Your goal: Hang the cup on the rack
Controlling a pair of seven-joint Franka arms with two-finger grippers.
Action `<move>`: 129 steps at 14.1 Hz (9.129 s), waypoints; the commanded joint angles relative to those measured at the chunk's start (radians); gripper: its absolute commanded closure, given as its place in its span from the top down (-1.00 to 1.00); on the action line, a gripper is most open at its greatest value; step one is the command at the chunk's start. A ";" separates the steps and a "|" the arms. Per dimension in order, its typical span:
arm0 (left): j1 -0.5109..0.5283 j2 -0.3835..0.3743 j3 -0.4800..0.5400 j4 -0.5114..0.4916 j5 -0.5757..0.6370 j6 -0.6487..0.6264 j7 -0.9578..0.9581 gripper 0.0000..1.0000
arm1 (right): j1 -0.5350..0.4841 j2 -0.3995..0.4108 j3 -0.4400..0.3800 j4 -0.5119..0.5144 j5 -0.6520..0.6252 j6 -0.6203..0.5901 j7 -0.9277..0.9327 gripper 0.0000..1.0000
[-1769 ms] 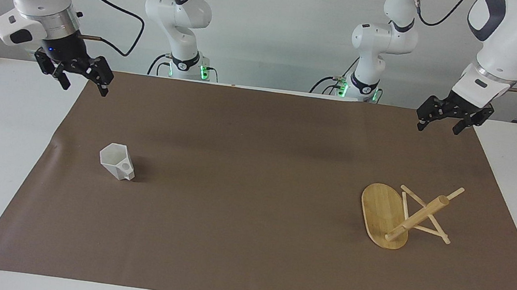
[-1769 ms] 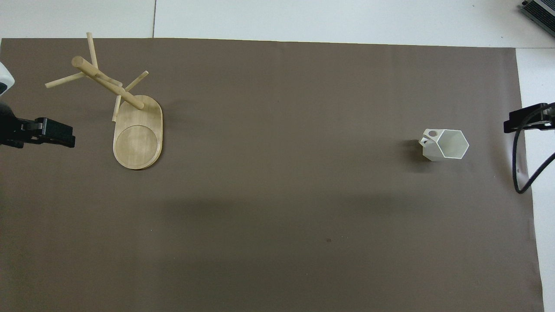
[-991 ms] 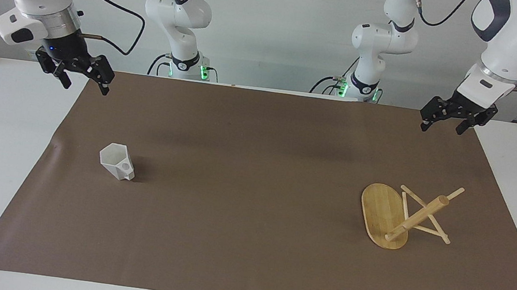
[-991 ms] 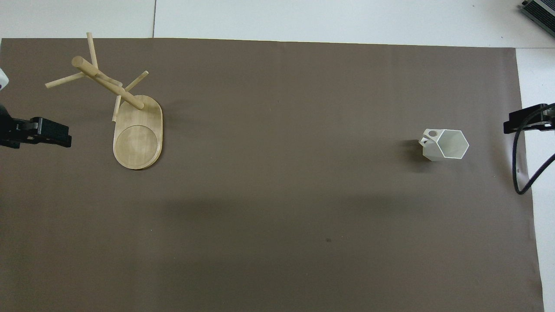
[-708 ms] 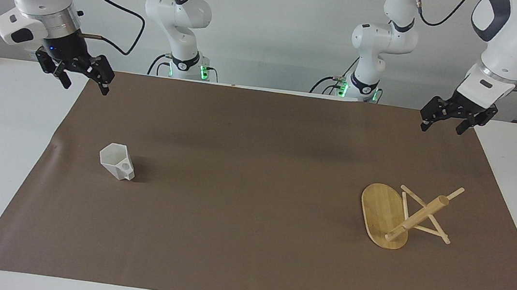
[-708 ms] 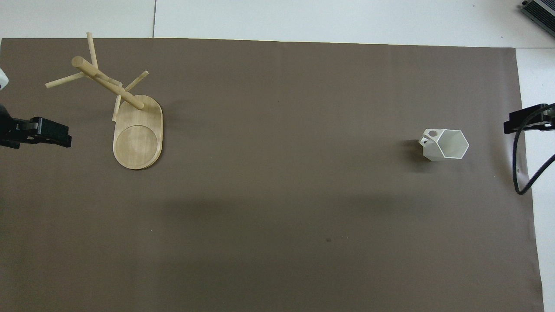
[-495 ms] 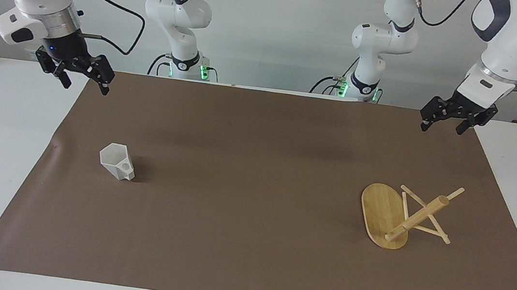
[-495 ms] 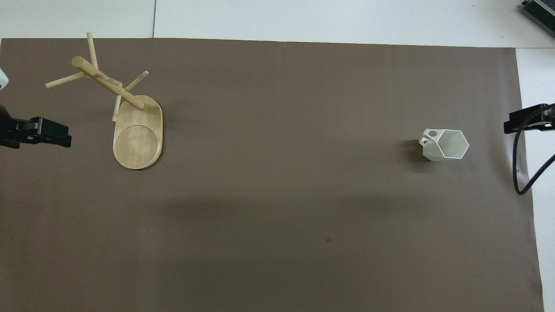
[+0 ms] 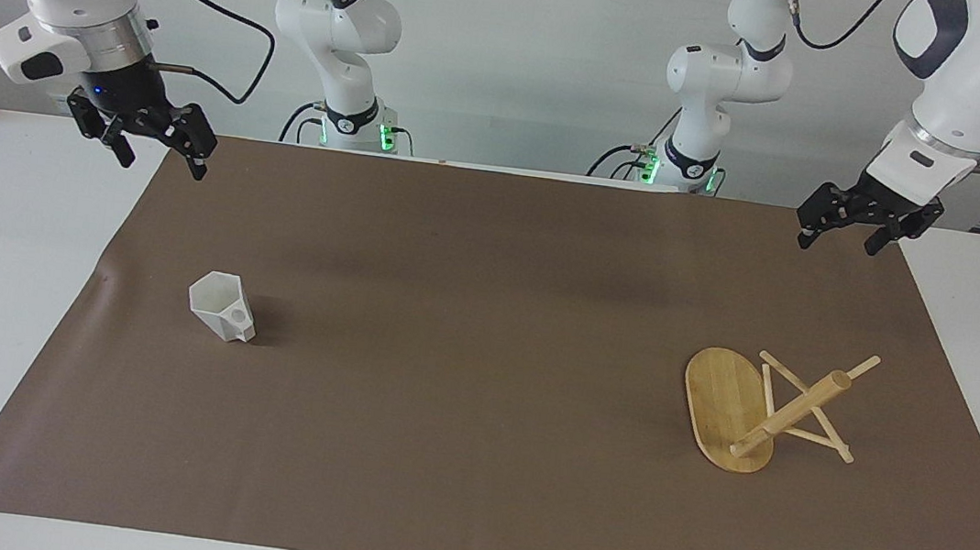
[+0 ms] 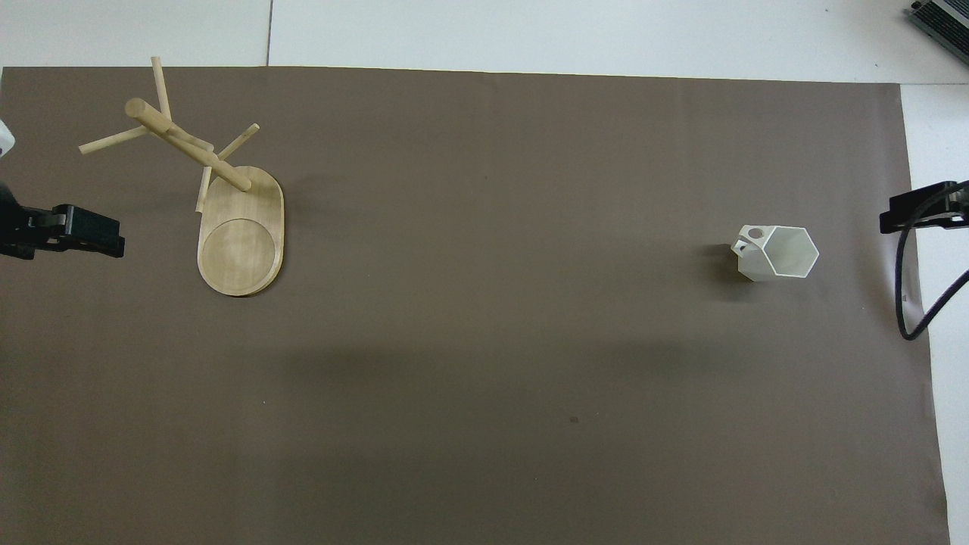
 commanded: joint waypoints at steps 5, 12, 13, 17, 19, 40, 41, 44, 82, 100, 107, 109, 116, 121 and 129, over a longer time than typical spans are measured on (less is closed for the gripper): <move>-0.003 -0.019 0.005 -0.018 0.019 -0.003 0.008 1.00 | -0.002 -0.023 -0.006 -0.039 0.011 0.029 0.019 1.00; -0.003 -0.019 0.005 -0.017 0.019 -0.003 0.008 1.00 | -0.011 -0.033 -0.006 -0.227 0.012 0.199 0.137 1.00; -0.003 -0.019 0.005 -0.017 0.019 -0.003 0.008 1.00 | -0.010 -0.032 -0.006 -0.278 0.012 0.264 0.181 1.00; -0.003 -0.019 0.005 -0.017 0.019 -0.003 0.008 1.00 | -0.014 0.000 -0.007 -0.384 0.012 0.393 0.255 1.00; -0.003 -0.019 0.005 -0.017 0.019 -0.003 0.008 1.00 | -0.019 0.005 -0.009 -0.427 0.012 0.440 0.263 1.00; -0.003 -0.019 0.005 -0.017 0.019 -0.003 0.008 1.00 | -0.057 0.069 -0.012 -0.591 0.049 0.698 0.390 0.92; -0.003 -0.019 0.005 -0.018 0.019 -0.003 0.008 1.00 | -0.057 0.069 -0.012 -0.593 0.049 0.697 0.390 0.91; -0.003 -0.019 0.005 -0.017 0.019 -0.003 0.008 1.00 | -0.057 0.068 -0.012 -0.593 0.049 0.682 0.389 0.83; 0.031 -0.085 -0.003 -0.110 -0.284 -0.119 -0.327 1.00 | -0.036 0.003 0.098 -0.180 0.558 0.198 0.347 -1.00; 0.035 -0.185 -0.004 -0.357 -0.834 0.060 -1.243 1.00 | -0.039 -0.018 0.560 -0.127 0.824 0.397 0.430 -1.00; 0.040 -0.170 -0.004 -0.366 -1.016 0.161 -1.392 1.00 | -0.037 -0.018 0.651 -0.139 0.856 0.516 0.475 -1.00; 0.041 -0.168 -0.004 -0.362 -1.055 0.185 -1.423 1.00 | -0.033 -0.017 0.661 -0.140 0.856 0.523 0.476 -1.00; 0.031 -0.145 -0.012 -0.317 -1.117 0.191 -1.498 1.00 | -0.021 -0.017 0.700 -0.157 0.855 0.548 0.498 -1.00; 0.023 -0.142 -0.034 -0.306 -1.130 0.194 -1.504 1.00 | -0.021 -0.015 0.720 -0.167 0.855 0.582 0.498 -1.00; 0.028 -0.142 -0.047 -0.300 -1.115 0.146 -1.496 1.00 | -0.021 -0.015 0.720 -0.167 0.855 0.582 0.498 -1.00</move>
